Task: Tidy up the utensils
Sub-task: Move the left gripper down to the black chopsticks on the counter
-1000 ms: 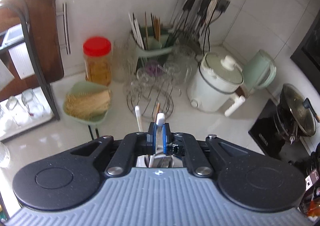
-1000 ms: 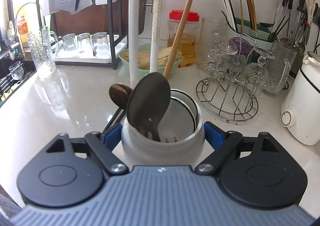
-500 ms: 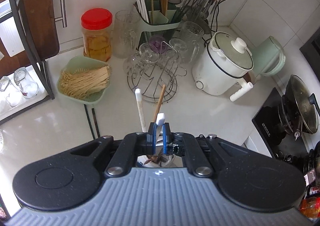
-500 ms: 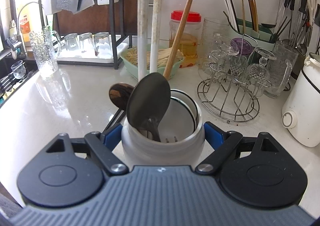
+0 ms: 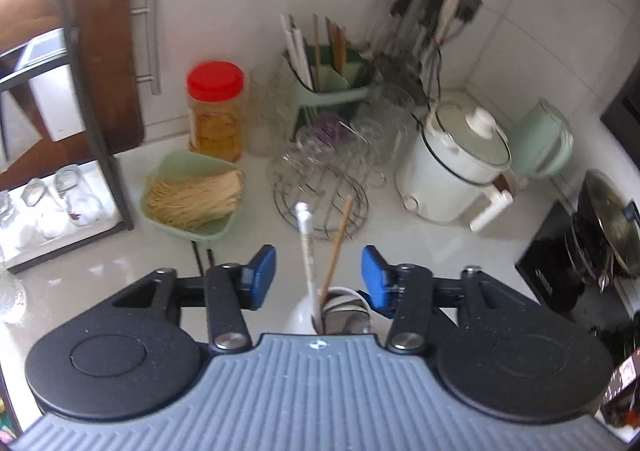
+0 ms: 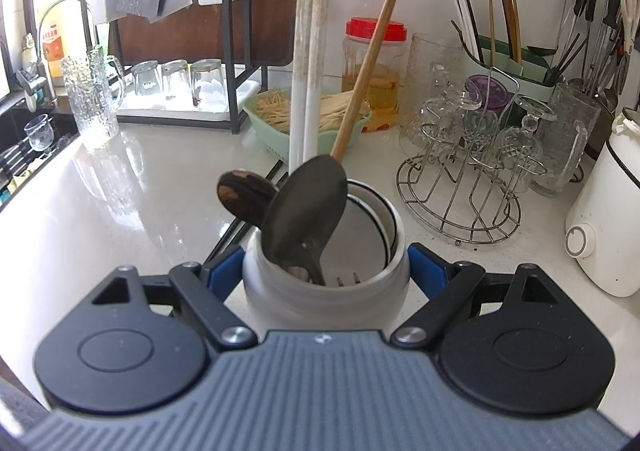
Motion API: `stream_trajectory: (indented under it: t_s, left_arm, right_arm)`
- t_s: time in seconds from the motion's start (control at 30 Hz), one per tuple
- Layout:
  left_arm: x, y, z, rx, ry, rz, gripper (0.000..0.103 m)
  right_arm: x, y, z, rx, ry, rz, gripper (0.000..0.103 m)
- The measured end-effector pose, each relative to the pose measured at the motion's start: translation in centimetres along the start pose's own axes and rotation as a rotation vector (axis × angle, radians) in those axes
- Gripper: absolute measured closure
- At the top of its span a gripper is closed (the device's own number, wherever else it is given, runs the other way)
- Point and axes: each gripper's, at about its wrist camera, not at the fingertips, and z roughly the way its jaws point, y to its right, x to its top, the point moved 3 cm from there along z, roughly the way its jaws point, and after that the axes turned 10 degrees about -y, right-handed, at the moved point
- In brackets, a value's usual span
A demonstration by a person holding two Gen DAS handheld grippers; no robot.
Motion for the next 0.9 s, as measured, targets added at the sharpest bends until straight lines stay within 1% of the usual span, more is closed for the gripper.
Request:
stream_trajectory:
  t_s: [0.03,0.1,0.2,0.27,0.33,0.47,0.57,0.67,0.77,0.9]
  left_arm:
    - [-0.2,-0.3,-0.3,0.008,0.013,-0.007,0.038]
    - [-0.7,-1.1,-0.8,0.031,0.039,-0.020,0.036]
    - [-1.6,-2.3,-1.0,0.053,0.031,-0.031,0.032]
    - [-2.4,-3.3,-1.1,0.059,0.041,-0.063,0.026]
    - [-3.3,-4.2,-1.0,0.064,0.049,-0.096,0.025]
    - [-5.1,-5.9,-0.7,0.097,0.075,-0.162,0.016]
    - [-6.2,-7.3,-0.1,0.125,0.085,-0.208,0.013]
    - [-7.2,-8.8,1.1,0.136,0.054,-0.264,0.011]
    - [-7.9,-9.8,2.5,0.171,0.042,-0.278,0.011]
    - [-8.7,-11.0,4.3,0.192,0.027,-0.312,0.011]
  right_arm:
    - [0.0,0.0,0.0,-0.001,-0.002,0.000,0.013]
    - [0.1,0.0,0.0,-0.002,-0.007,0.002,0.013]
    - [0.1,0.0,0.0,-0.004,-0.012,0.003,0.013]
    - [0.1,0.0,0.1,-0.004,-0.012,0.005,0.013]
    - [0.3,-0.1,0.1,-0.013,-0.019,0.004,0.013]
    - [0.6,-0.4,0.3,-0.028,-0.035,0.006,0.013]
    - [0.6,-0.3,0.3,-0.026,-0.040,0.023,0.013]
    - [0.6,-0.3,0.3,-0.031,-0.038,0.025,0.013]
    - [0.5,-0.3,0.3,-0.040,-0.029,0.023,0.013]
    - [0.5,-0.4,0.3,-0.048,-0.038,0.018,0.013]
